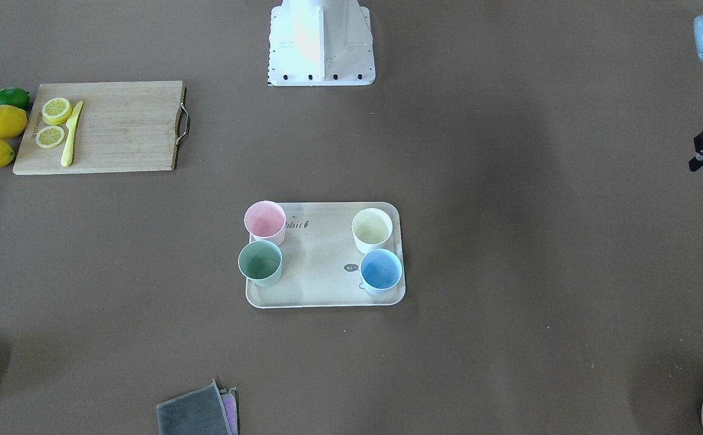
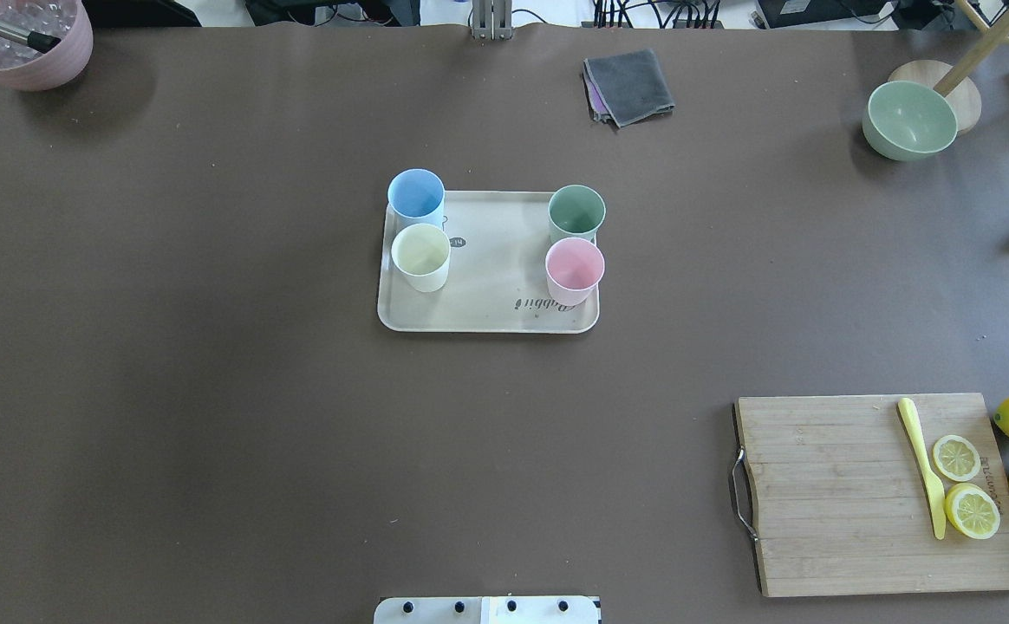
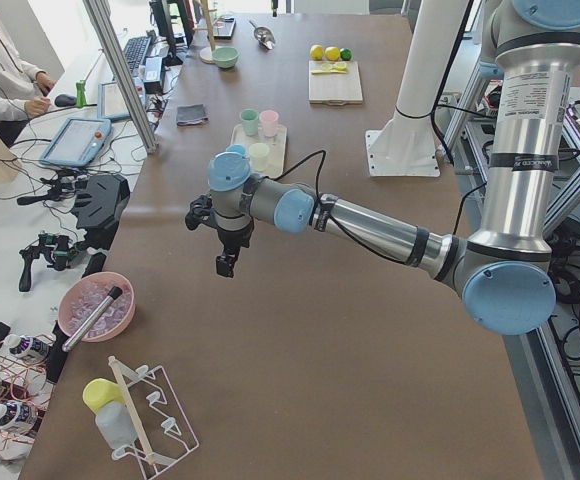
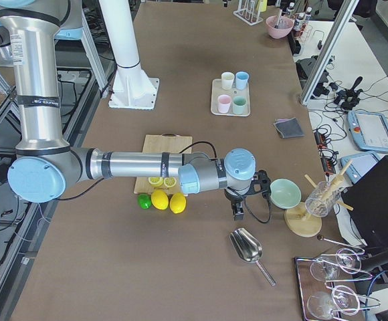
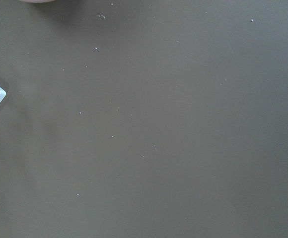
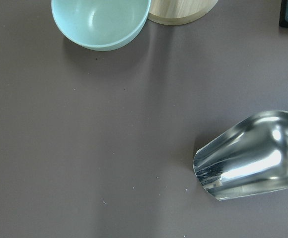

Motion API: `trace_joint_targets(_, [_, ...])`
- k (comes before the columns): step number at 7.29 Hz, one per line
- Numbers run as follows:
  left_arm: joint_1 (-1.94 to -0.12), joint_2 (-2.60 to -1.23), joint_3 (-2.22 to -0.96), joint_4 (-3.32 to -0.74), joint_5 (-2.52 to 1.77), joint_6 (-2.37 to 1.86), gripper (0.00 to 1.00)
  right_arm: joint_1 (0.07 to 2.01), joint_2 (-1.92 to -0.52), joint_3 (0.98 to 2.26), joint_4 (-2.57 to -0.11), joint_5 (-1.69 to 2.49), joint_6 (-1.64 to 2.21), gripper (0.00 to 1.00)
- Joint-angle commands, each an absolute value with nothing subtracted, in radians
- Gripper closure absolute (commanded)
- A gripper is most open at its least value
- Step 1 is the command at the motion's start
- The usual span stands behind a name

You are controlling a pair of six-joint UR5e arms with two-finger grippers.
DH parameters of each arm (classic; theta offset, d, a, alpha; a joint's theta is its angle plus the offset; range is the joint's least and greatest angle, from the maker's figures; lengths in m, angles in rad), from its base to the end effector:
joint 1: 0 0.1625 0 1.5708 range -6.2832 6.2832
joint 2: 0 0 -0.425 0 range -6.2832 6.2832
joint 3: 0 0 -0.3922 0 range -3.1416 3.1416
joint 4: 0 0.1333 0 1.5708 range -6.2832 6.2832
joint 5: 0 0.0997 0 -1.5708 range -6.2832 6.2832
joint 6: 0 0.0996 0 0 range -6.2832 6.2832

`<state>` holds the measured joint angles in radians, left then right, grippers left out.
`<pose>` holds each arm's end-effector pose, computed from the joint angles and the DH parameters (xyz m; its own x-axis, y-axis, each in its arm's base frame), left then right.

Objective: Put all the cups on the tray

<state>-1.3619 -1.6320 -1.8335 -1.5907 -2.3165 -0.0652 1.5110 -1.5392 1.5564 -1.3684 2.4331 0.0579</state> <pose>0.0428 -0.5187 0.4972 0.6825 0.3153 -0.6594 -0.1511 0.9436 0.2947 0.0267 -0.5195 0.6221 0.6419 -0.1473 0.7525 0.0212 0.9844 0.1746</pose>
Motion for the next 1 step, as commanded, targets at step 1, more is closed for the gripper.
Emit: trace_joint_targets(1, [-1.364, -1.632, -1.847, -1.591, -2.316, -0.064, 0.02, 1.511, -1.548, 1.566, -1.368, 2.442, 0.057, 0.00])
